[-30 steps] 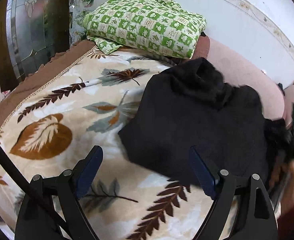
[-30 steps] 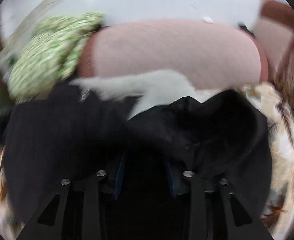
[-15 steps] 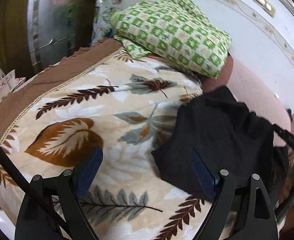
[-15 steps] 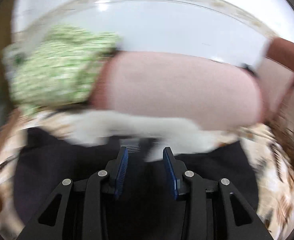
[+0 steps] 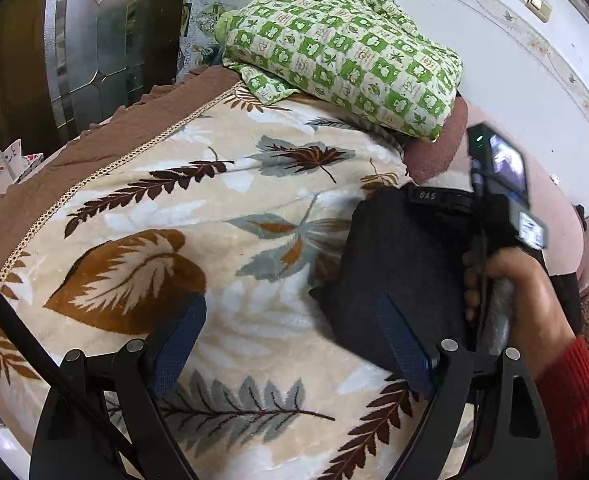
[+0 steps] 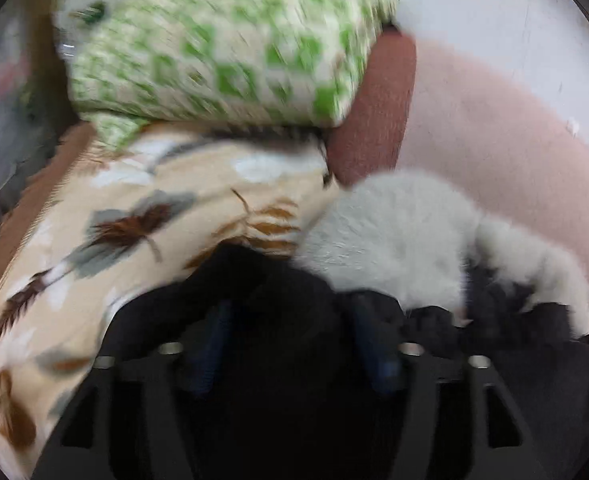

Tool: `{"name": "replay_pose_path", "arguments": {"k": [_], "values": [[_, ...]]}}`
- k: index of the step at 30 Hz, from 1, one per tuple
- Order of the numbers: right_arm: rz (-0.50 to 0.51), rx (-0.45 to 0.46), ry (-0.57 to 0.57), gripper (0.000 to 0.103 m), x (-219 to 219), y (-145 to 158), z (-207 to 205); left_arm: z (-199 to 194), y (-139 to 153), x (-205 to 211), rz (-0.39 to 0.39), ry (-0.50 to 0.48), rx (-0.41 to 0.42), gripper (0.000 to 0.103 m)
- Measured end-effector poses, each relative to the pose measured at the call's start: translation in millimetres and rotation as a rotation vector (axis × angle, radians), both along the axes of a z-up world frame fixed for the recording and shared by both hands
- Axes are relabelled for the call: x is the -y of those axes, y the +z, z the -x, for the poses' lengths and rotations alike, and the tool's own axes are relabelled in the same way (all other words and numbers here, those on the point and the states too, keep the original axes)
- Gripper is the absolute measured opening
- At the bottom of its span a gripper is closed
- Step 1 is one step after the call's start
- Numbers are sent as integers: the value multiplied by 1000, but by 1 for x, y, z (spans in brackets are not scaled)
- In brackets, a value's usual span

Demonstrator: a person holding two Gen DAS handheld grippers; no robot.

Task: Fold large clothes

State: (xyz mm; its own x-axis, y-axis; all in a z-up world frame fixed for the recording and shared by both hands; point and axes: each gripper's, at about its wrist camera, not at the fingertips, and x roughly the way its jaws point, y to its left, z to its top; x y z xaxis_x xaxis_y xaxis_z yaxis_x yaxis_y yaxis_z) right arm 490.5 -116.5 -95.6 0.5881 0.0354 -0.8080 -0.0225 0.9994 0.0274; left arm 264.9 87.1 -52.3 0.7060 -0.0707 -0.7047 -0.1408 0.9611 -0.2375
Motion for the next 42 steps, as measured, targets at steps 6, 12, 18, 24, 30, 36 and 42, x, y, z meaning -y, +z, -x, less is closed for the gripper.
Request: {"name": "replay_pose_path", "arguments": {"k": [6, 12, 18, 24, 30, 36, 42], "values": [[-18, 68, -7, 76, 10, 1, 15, -2, -1, 0, 15, -2, -3, 87], [-108, 346, -48, 74, 60, 79, 110, 5, 3, 6, 3, -15, 23, 87], [-26, 298, -176, 43, 119, 57, 134, 4, 1, 11, 7, -14, 18, 87], [-63, 72, -256, 42, 145, -6, 58, 2, -3, 19, -44, -20, 16, 87], [-14, 50, -301, 41, 144, -16, 37, -3, -7, 23, -51, -40, -2, 87], [-71, 288, -257, 52, 157, 48, 116, 3, -6, 30, -62, -58, 8, 87], [87, 230, -429, 64, 244, 30, 157, 3, -9, 36, -67, -66, 4, 87]]}}
